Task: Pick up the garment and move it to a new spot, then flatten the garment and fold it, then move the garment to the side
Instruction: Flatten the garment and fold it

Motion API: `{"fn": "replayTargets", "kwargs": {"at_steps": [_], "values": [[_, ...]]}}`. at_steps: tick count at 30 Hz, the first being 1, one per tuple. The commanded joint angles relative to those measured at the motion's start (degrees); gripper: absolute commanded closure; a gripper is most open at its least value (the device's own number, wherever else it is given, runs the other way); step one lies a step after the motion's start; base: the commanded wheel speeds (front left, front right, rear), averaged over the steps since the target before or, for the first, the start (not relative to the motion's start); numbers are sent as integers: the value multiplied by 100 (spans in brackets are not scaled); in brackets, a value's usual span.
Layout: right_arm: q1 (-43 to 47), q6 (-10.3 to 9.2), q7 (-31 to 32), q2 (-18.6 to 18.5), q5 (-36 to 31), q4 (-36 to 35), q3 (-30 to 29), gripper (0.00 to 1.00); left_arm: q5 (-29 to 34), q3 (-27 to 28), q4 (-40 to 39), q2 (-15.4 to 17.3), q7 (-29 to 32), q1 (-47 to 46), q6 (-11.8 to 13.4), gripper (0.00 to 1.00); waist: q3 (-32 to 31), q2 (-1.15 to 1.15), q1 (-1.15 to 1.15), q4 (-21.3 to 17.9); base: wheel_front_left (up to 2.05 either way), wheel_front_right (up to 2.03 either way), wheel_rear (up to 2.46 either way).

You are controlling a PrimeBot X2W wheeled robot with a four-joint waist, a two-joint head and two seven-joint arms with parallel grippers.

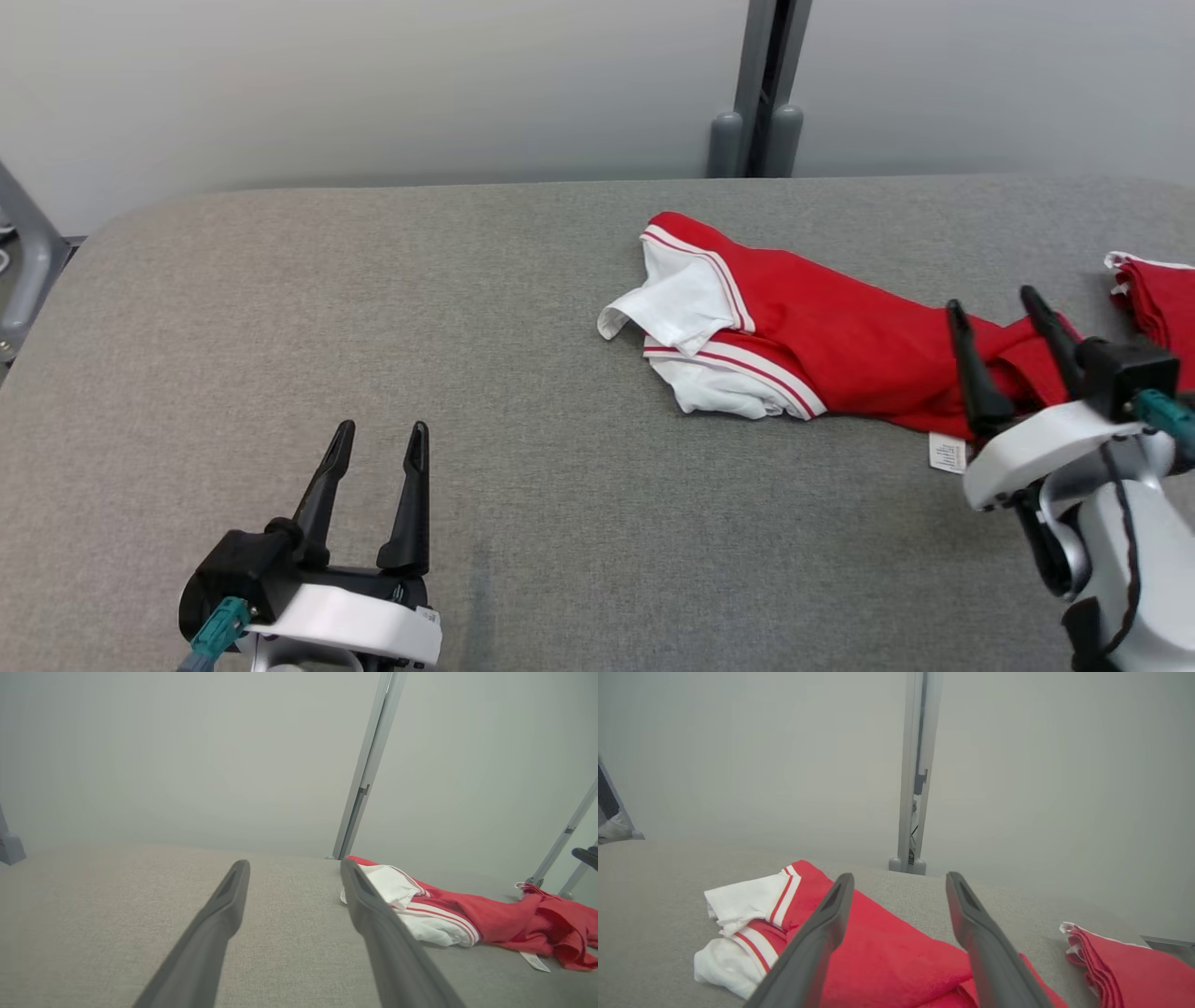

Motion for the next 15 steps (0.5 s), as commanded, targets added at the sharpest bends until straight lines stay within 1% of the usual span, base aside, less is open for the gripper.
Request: {"fn": "replayTargets", "kwargs": {"at_steps": [1,3,7,11,13,15], "values": [[132,-2,-38,11,-41,-63,44,0,0,14,0,21,-14,-90,-14,0,-1,0,0,-99,0,0,0],[324,-2,-87,130,-53,-399,258,0,-17,23,2,22,-15,-110,-22,0,0,0,0,-210,0,0,0],[740,-2,-127,231,-143,-874,636,0,-50,-5,13,21,-15,-197,-15,0,22,0,0,-364,0,0,0],[914,-2,-144,214,-284,-991,803,0,-39,-80,36,23,-15,-236,-28,0,30,0,0,-413,0,0,0],[927,-2,-131,294,-278,-1004,811,0,-31,-105,33,22,-15,-264,-33,0,41,0,0,-400,0,0,0],[827,-2,-83,276,-348,-1018,890,0,-9,-115,33,23,-15,-280,-47,0,62,0,0,-341,0,0,0]]}}
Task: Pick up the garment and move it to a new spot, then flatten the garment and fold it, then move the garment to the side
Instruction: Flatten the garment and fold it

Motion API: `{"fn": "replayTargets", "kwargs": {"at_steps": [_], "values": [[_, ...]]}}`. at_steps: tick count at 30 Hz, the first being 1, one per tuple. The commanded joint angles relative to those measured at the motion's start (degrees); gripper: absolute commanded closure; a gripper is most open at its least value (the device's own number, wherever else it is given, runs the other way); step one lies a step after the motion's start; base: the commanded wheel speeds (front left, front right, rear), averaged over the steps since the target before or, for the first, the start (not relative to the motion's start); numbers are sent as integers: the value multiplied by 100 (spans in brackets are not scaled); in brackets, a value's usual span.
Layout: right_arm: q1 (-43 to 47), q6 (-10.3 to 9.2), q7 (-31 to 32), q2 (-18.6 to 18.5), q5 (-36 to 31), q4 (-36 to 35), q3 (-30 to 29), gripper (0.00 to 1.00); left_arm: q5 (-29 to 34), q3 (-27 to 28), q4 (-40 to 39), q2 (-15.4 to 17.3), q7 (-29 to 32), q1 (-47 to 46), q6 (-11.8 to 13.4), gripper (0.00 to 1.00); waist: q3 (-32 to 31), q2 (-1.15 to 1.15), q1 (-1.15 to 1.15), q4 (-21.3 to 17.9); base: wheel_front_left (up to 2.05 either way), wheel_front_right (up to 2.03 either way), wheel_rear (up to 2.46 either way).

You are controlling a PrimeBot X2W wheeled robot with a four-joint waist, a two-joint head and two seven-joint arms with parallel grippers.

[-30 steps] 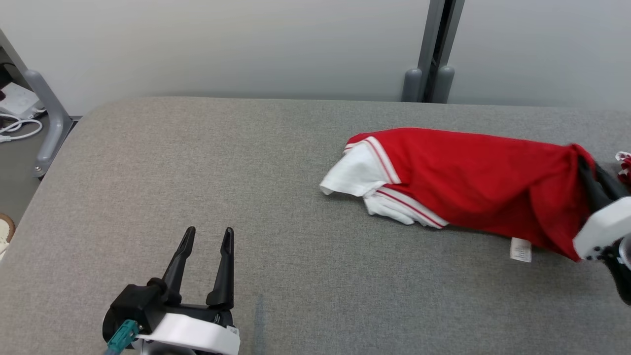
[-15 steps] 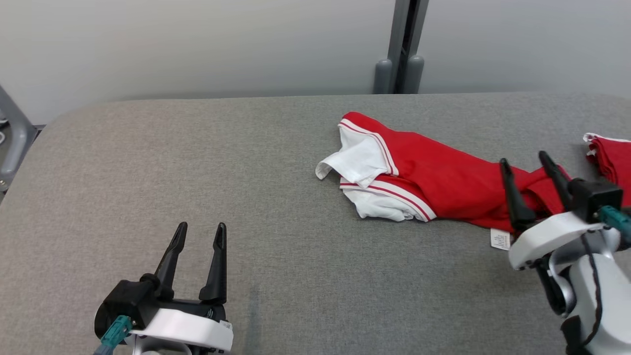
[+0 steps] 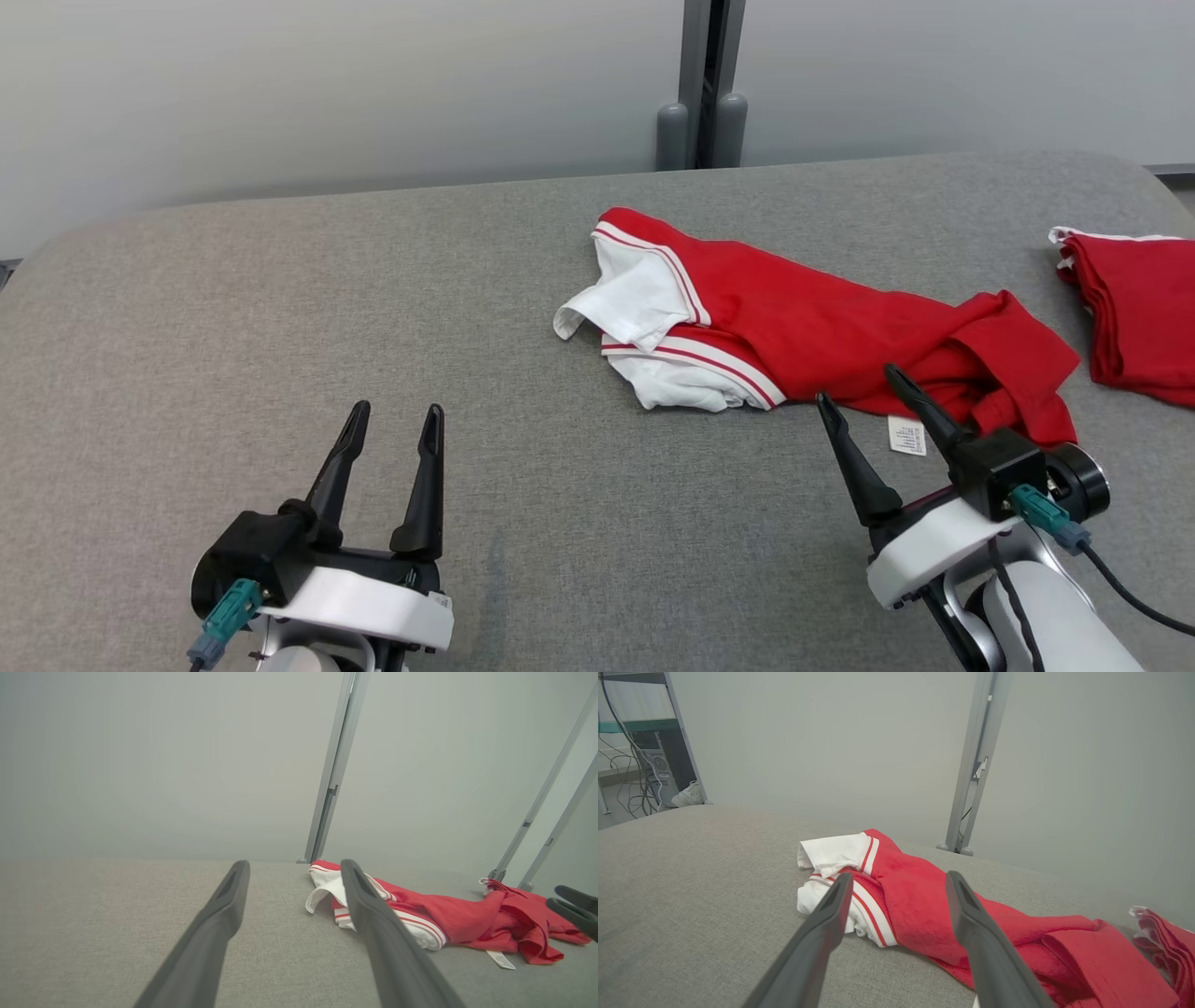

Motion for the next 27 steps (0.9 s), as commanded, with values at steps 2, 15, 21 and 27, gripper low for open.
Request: {"fn": "replayTargets", "kwargs": {"at_steps": [2,15,21,27], "values": [[-176,-1,35,-35,-111,-34,90,0,25,-23,19,25,-15,-91,-31,0,35,0,0,144,0,0,0],[-1492,-1,974,-310,-614,987,426,0,-271,-618,-25,24,-15,-247,64,0,449,0,0,1491,0,0,0],[-2148,-1,1339,-530,-692,1651,919,0,-416,-731,-71,23,-14,-211,113,0,631,0,0,1984,0,0,0],[-2827,-2,1543,-929,-716,2321,1785,0,-567,-903,-106,20,-15,-282,185,0,851,0,0,2420,0,0,0]]}}
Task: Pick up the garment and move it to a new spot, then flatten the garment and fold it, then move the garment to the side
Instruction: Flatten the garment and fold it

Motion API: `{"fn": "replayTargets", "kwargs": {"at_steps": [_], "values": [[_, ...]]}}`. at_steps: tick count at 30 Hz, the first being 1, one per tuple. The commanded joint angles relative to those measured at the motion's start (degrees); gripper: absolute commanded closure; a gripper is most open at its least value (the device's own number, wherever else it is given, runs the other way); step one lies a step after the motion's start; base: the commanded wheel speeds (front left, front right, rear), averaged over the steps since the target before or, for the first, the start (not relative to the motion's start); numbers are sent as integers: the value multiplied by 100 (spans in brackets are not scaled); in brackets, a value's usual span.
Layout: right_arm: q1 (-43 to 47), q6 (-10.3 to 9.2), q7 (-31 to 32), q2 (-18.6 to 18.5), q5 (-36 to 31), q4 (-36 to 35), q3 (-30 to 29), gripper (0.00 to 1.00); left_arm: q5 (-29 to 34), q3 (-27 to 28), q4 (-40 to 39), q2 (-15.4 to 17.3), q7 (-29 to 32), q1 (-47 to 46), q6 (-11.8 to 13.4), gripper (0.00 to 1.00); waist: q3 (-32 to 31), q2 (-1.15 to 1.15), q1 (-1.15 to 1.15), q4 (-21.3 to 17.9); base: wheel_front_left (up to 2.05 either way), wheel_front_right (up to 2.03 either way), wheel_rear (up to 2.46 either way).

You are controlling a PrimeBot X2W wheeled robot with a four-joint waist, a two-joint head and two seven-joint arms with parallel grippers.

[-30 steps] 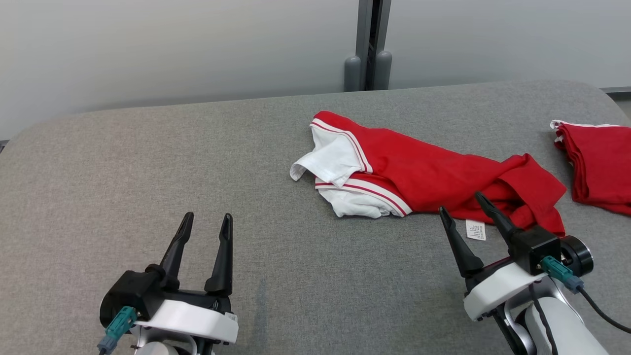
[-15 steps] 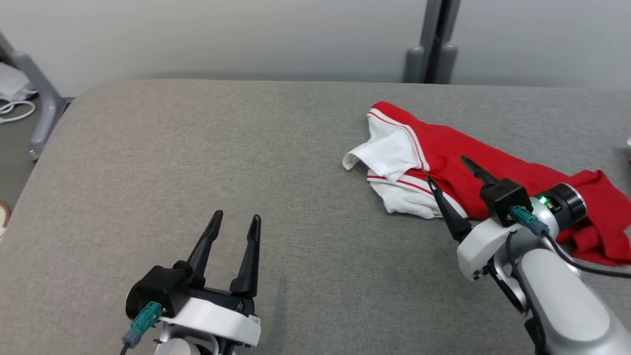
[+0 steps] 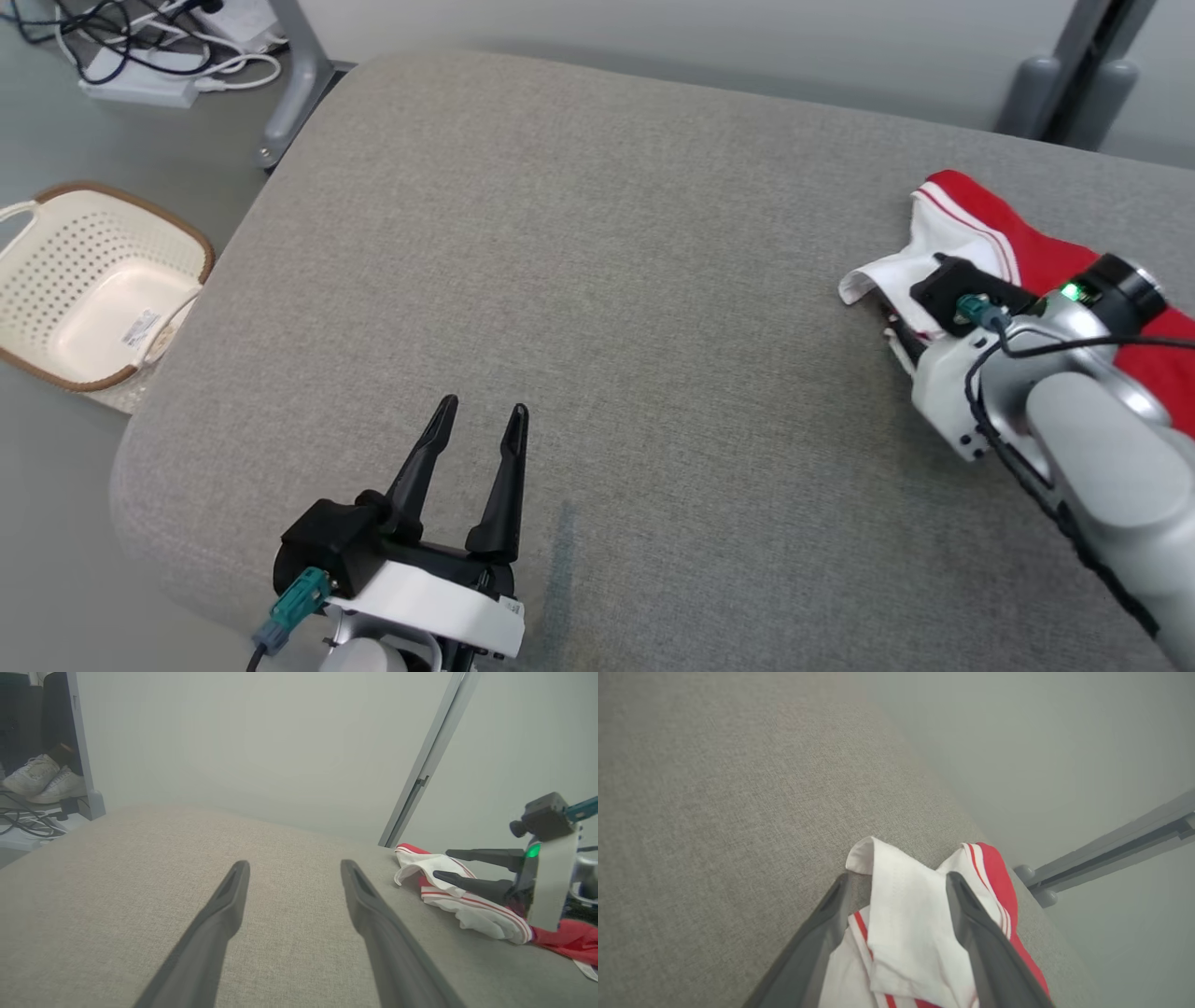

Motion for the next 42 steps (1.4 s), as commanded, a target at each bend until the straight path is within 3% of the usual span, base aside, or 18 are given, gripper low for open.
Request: {"fn": "replayTargets", "kwargs": {"at_steps": [1,9,10,11,12,22,32,37,42], "values": [[-181,-4,40,-148,-55,116,60,0,-36,-33,-27,14,-15,-122,43,0,199,0,0,242,0,0,0],[-718,-4,197,-340,-109,937,655,0,-183,-208,-47,14,-15,-198,117,0,354,0,0,508,0,0,0],[-755,-4,236,-345,-76,1032,720,32,-191,-214,-44,15,-15,-201,130,0,359,0,0,520,0,0,0],[-819,-4,219,-363,-91,1084,780,95,-201,-220,-41,17,-15,-209,139,0,364,0,0,531,0,0,0],[-887,-4,188,-374,-95,1135,824,100,-211,-220,-40,17,-15,-217,146,0,367,0,0,537,0,0,0],[-1634,-4,-379,-267,148,1056,814,100,-259,-203,-17,17,-15,-246,181,0,297,0,0,362,0,0,0],[-2439,-4,-692,306,1218,126,1705,100,-240,-248,-22,17,-15,-179,212,0,174,0,0,287,0,0,0],[-2702,-4,-431,57,1640,61,1862,100,-195,-240,16,18,-15,-180,162,0,165,0,0,360,0,0,0],[-3084,-4,10,-454,2062,632,1892,100,-284,-328,-60,15,-15,-261,183,0,363,0,0,518,0,0,0]]}}
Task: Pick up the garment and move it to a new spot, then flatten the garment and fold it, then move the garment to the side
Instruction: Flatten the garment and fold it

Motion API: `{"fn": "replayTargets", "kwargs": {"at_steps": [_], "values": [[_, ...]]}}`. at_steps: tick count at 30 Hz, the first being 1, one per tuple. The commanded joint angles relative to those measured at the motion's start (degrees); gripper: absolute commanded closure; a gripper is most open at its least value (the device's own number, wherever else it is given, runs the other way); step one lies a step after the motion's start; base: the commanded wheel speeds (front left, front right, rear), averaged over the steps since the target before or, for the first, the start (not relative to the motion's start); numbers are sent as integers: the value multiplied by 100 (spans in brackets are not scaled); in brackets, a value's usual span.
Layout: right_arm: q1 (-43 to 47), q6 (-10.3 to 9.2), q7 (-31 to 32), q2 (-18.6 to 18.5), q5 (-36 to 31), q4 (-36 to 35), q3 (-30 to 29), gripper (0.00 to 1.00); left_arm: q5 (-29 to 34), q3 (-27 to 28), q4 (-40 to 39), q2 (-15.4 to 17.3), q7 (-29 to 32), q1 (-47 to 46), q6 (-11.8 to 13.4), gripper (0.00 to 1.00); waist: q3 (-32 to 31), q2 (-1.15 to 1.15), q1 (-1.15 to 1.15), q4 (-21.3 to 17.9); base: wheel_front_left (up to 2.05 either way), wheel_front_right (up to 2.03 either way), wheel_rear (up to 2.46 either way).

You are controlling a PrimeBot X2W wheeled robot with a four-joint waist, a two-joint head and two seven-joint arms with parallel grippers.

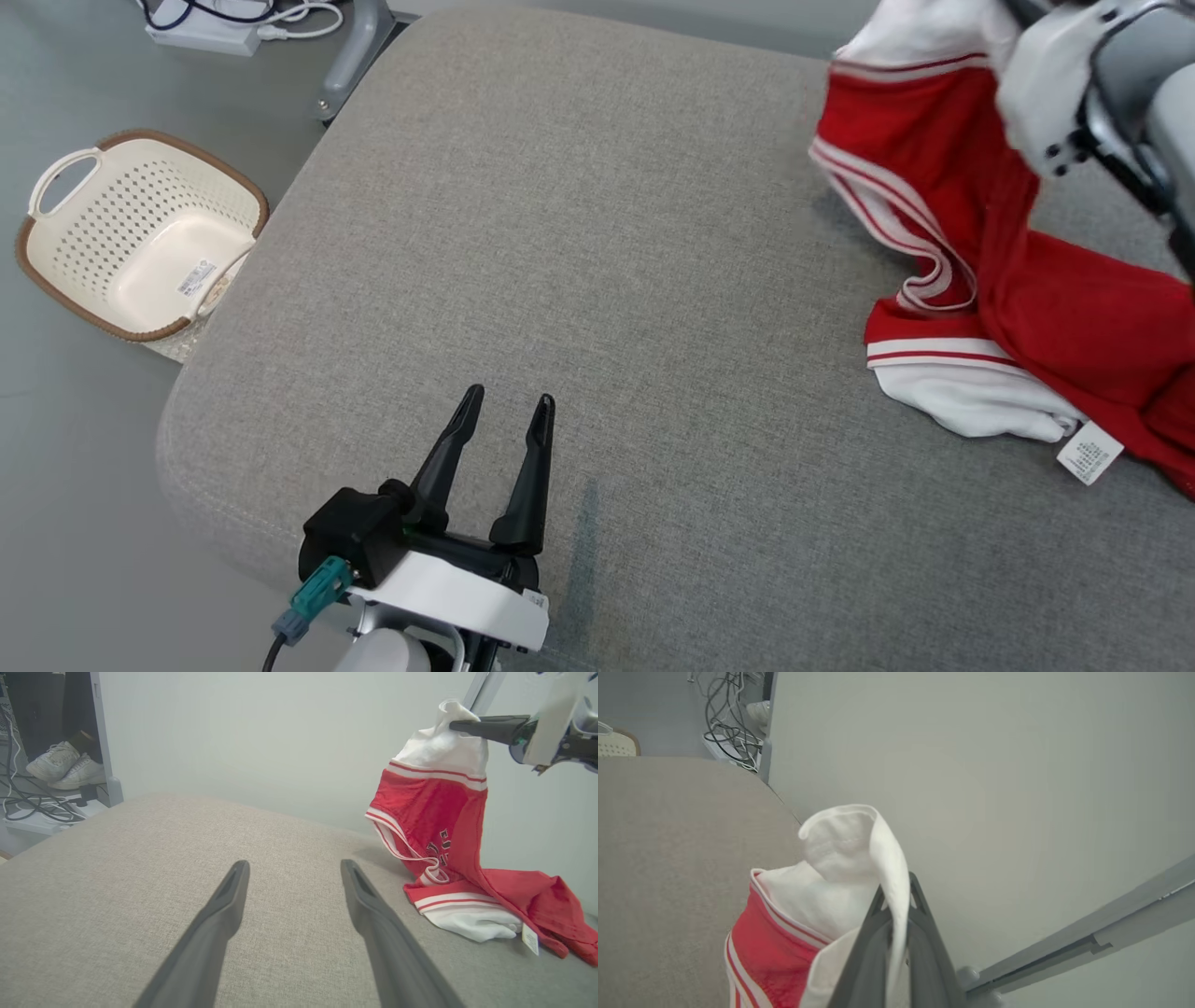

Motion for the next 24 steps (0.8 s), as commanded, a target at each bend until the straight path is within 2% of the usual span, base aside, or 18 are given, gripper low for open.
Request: {"fn": "replayTargets", "kwargs": {"at_steps": [1,2,3,4,9,15,24], "values": [[-66,-4,51,-66,52,81,10,100,-35,-6,-29,18,-15,-97,12,0,105,0,0,73,0,0,0],[-138,-4,137,-142,96,274,10,100,-44,-32,-40,18,-15,-109,20,0,168,0,0,105,0,0,0],[-233,-4,159,-206,101,448,15,60,-61,-49,-46,19,-15,-121,29,0,229,0,0,136,0,0,0],[-431,-3,197,-324,3,850,-8,0,-92,-82,-72,19,-15,-147,46,0,348,0,0,193,0,0,0],[-764,-3,211,-392,-298,1822,-314,0,-120,-127,-105,19,-15,-187,86,0,514,0,0,282,0,0,0],[-541,-4,-159,-286,-522,2054,-695,0,-58,-191,14,18,-15,-268,16,0,389,0,0,217,0,0,0],[-15,-3,-1428,384,-440,1947,-1121,0,221,131,107,22,-15,-315,-55,0,-49,0,0,-687,0,0,0]]}}
